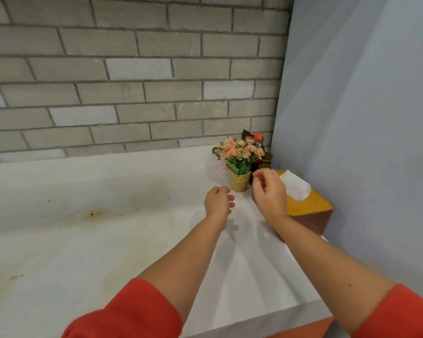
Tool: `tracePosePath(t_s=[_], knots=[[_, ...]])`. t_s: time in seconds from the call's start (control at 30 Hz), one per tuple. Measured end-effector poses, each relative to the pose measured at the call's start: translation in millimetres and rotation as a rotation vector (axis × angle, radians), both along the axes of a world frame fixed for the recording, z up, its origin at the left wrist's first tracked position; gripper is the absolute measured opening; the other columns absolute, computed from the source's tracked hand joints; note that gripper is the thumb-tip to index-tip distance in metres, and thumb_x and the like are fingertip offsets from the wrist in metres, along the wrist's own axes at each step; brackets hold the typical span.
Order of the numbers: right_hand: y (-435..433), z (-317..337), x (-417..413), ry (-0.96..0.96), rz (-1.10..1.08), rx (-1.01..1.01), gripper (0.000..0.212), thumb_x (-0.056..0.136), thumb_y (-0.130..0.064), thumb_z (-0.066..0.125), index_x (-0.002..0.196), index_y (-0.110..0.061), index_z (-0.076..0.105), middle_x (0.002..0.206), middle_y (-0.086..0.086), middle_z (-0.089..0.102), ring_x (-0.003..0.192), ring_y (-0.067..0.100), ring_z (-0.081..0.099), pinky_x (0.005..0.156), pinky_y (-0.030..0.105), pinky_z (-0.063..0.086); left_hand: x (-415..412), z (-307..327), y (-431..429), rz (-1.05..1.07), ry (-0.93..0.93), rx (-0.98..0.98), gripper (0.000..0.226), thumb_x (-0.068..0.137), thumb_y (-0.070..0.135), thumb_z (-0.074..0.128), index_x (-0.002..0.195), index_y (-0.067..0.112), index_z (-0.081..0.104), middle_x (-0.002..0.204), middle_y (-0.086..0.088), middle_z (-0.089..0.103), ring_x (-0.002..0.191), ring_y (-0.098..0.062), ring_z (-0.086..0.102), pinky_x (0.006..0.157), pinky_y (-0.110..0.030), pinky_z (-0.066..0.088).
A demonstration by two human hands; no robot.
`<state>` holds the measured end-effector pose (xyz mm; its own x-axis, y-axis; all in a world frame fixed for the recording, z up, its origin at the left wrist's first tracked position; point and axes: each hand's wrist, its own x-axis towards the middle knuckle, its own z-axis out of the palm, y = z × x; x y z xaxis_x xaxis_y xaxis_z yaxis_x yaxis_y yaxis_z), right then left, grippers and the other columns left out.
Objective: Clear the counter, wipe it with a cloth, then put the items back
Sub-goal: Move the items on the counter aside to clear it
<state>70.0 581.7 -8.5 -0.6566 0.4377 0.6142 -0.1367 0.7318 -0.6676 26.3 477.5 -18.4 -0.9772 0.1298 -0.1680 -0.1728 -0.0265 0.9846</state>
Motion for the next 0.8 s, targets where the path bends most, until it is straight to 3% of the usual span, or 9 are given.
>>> tracePosePath(t_s=[0.27, 0.5, 0.8], knots=[[-108.7, -6.4, -40.8, -0.141, 0.277, -0.063, 0.012, 0.091, -0.007, 0.049, 0.095, -0.007, 0.06, 0.059, -0.007, 0.048, 0.055, 0.01, 0.045, 0.057, 0.029, 0.038, -14.7, 3.5, -118.9, 0.198, 0.05, -0.02, 0.022, 0.098, 0.02, 0.037, 0.089, 0.009, 0.054, 0.067, -0.003, 0.051, 0.054, -0.015, 0.046, 0.051, -0.024, 0.035], [-235.3, -6.4, -64.8, -0.21, 0.479, -0.075, 0.011, 0.092, -0.01, 0.049, 0.092, -0.009, 0.06, 0.057, -0.002, 0.049, 0.054, 0.017, 0.045, 0.059, 0.035, 0.044, -23.4, 7.5, -247.4, 0.366, 0.061, -0.044, 0.021, 0.098, 0.022, 0.039, 0.091, 0.008, 0.054, 0.067, -0.002, 0.051, 0.055, -0.015, 0.046, 0.051, -0.022, 0.036], [-397.4, -7.8, -85.0, -0.245, 0.685, -0.037, 0.011, 0.092, -0.011, 0.05, 0.091, -0.008, 0.06, 0.056, -0.002, 0.049, 0.053, 0.017, 0.044, 0.057, 0.033, 0.042, -21.0, 2.1, -412.2, 0.588, 0.083, -0.149, 0.02, 0.096, 0.02, 0.04, 0.1, 0.008, 0.057, 0.069, -0.004, 0.054, 0.058, -0.016, 0.049, 0.054, -0.023, 0.038]])
